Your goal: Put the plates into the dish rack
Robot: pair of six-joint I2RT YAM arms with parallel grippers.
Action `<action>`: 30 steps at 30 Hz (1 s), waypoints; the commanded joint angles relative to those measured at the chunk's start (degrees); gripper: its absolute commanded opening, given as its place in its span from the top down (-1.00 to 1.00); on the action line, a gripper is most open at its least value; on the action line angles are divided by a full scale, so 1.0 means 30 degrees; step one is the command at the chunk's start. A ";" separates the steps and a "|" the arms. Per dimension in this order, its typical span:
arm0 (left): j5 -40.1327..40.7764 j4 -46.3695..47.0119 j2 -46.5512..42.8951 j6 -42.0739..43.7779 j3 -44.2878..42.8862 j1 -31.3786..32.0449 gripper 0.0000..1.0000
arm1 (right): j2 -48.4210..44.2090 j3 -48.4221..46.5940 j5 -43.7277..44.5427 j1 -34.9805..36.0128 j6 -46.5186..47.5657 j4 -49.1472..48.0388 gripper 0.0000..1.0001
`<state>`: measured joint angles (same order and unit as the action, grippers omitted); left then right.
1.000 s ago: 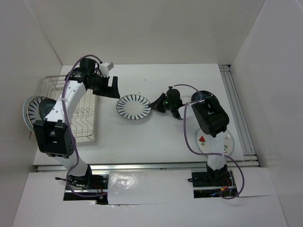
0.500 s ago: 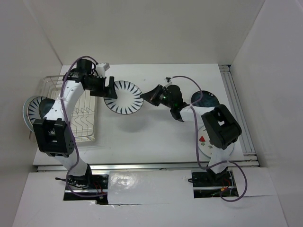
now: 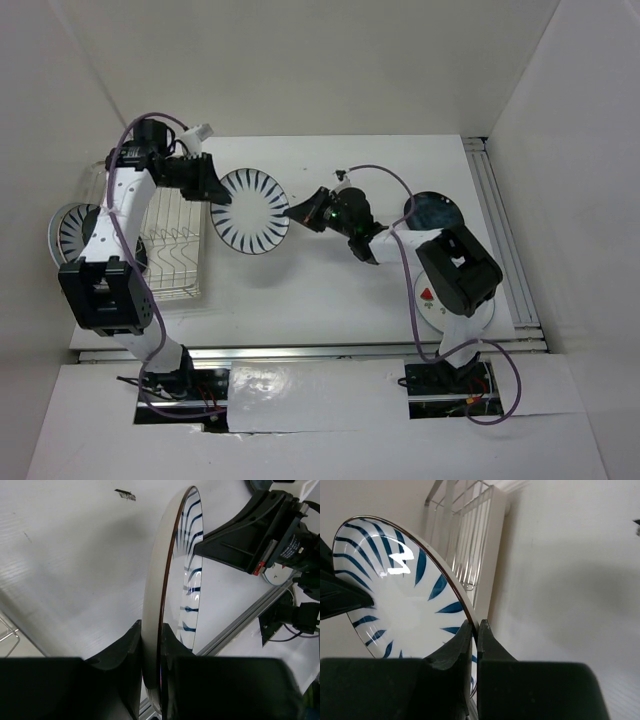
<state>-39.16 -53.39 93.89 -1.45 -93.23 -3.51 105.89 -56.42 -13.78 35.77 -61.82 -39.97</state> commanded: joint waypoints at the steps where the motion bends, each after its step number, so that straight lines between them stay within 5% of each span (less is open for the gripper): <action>1: -0.3057 -0.2156 0.0140 0.2125 -0.0798 -0.0235 1.00 | -0.0463 -0.2897 -0.0765 0.0616 -0.1309 -0.3793 1.00; 4: -0.2800 -0.2156 -0.0034 0.2125 -0.0798 -0.1026 1.00 | -0.0256 -0.4450 -0.0944 0.0616 -0.0167 -0.1247 0.87; 7: -0.2126 -0.2156 -0.0270 0.2125 -0.1615 -0.2050 1.00 | -0.0256 -0.5682 -0.1119 0.0616 0.1764 0.2267 0.29; 8: -0.1892 -0.2156 -0.0473 0.2125 -0.1821 -0.2662 1.00 | -0.0807 -0.5887 -0.0800 0.0616 0.2321 0.3118 -0.07; 15: 0.0979 -0.2359 -0.1997 0.3236 -0.3901 -0.5357 1.00 | -0.3532 -0.5714 0.0053 0.0440 0.7006 0.8770 -0.63; 24: 0.2445 -0.2566 -0.3519 0.4437 -0.6421 -1.0542 1.00 | -0.6756 -0.4164 0.1427 0.0235 1.0467 1.3259 -0.70; 30: 0.4583 -0.1426 -0.4839 0.7070 -0.5402 -1.1749 1.00 | -0.8544 -0.2348 0.3449 -0.0407 1.1906 1.5285 -0.70</action>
<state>-26.09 -62.26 82.78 14.81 -109.45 -38.28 83.94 -66.02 -7.57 35.79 -30.61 0.12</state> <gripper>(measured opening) 0.261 0.847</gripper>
